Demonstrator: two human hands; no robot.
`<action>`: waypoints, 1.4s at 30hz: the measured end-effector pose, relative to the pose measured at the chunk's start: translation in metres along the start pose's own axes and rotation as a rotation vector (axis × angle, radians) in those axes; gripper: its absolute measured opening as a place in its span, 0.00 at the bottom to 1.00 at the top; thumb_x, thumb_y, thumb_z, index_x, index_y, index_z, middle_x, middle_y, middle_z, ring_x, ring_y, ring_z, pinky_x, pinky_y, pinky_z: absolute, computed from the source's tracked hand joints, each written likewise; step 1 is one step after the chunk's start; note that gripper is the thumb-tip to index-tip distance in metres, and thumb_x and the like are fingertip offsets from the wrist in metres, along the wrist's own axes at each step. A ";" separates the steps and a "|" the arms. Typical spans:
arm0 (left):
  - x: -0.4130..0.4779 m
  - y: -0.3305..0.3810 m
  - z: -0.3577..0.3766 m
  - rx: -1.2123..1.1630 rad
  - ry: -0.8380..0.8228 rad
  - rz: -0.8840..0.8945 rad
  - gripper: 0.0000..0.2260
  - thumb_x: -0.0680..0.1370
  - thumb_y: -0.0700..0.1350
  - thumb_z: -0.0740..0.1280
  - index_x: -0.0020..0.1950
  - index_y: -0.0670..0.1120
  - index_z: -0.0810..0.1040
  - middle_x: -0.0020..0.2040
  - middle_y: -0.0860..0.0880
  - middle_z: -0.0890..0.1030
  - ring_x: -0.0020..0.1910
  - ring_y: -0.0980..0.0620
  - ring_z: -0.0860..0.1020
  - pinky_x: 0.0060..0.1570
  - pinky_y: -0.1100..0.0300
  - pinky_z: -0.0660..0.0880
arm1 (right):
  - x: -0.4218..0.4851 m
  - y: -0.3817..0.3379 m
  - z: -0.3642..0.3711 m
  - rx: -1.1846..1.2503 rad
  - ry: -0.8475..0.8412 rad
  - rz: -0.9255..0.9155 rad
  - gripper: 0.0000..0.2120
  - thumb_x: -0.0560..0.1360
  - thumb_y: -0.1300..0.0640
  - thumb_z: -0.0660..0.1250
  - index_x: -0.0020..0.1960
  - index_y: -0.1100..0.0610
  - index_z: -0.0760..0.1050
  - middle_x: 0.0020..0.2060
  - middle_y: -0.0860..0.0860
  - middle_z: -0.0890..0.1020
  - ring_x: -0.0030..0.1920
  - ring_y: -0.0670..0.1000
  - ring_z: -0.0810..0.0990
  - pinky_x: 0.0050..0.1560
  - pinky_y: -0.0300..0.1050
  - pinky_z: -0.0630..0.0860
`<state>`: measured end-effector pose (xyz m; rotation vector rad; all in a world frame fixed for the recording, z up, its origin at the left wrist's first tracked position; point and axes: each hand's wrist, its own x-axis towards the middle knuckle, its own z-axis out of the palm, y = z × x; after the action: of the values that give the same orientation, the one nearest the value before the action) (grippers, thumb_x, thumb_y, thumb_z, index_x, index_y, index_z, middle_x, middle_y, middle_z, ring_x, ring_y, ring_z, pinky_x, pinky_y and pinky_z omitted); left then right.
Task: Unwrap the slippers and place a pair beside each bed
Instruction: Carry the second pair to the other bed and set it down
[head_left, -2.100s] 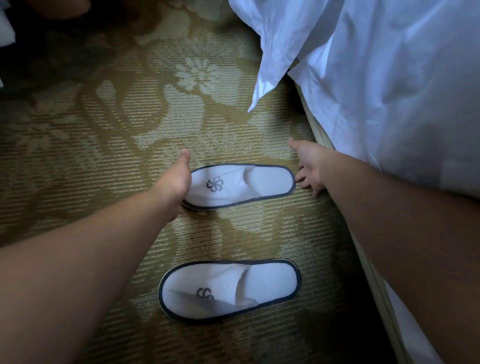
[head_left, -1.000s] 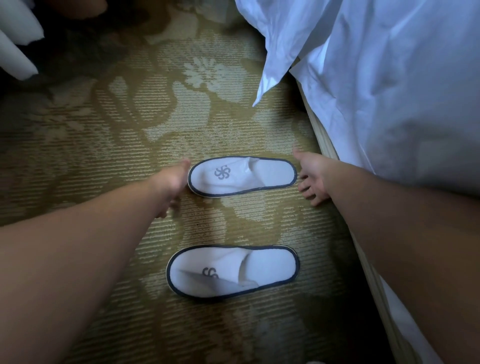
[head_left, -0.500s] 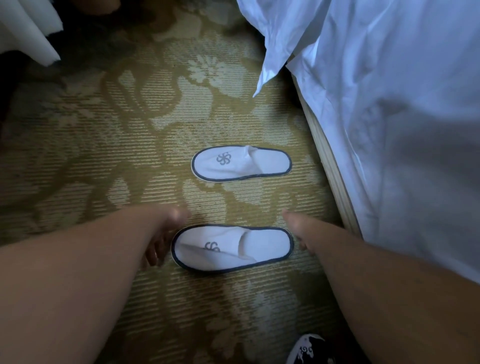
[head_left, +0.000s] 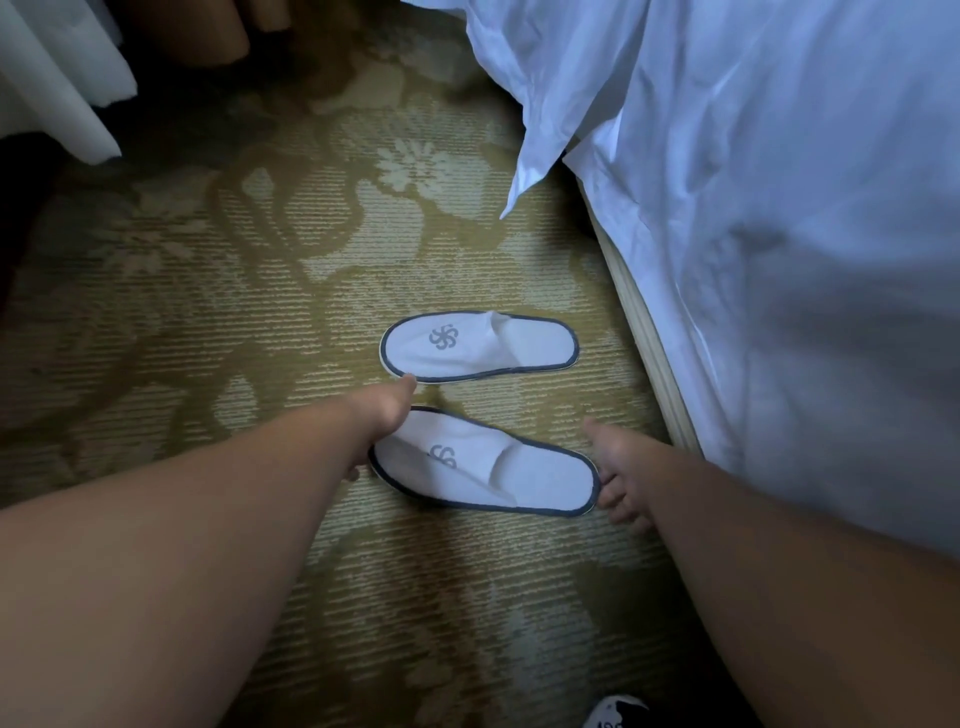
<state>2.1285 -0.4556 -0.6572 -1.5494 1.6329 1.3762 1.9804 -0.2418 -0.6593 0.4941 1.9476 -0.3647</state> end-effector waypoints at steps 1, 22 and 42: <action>0.001 0.001 0.003 -0.041 0.003 0.008 0.34 0.80 0.69 0.50 0.79 0.49 0.63 0.77 0.40 0.66 0.68 0.35 0.71 0.59 0.43 0.72 | 0.004 -0.001 -0.003 0.023 0.018 -0.008 0.41 0.77 0.30 0.50 0.74 0.63 0.62 0.66 0.64 0.73 0.63 0.64 0.74 0.53 0.58 0.69; 0.045 0.018 0.022 -0.259 0.036 0.047 0.35 0.81 0.67 0.49 0.79 0.44 0.64 0.81 0.43 0.61 0.77 0.40 0.62 0.73 0.44 0.60 | 0.031 -0.051 -0.037 0.008 -0.097 -0.024 0.50 0.71 0.25 0.49 0.75 0.65 0.58 0.73 0.64 0.66 0.72 0.64 0.65 0.69 0.67 0.58; 0.043 0.027 0.024 -0.318 0.044 0.049 0.36 0.80 0.69 0.48 0.79 0.46 0.62 0.80 0.43 0.63 0.77 0.41 0.63 0.74 0.42 0.60 | 0.033 -0.091 -0.042 -0.037 -0.073 -0.095 0.52 0.69 0.24 0.51 0.77 0.63 0.54 0.75 0.64 0.61 0.75 0.63 0.60 0.71 0.66 0.56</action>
<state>2.0875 -0.4572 -0.6944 -1.7348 1.5424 1.7047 1.8904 -0.2957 -0.6691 0.3603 1.9076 -0.4010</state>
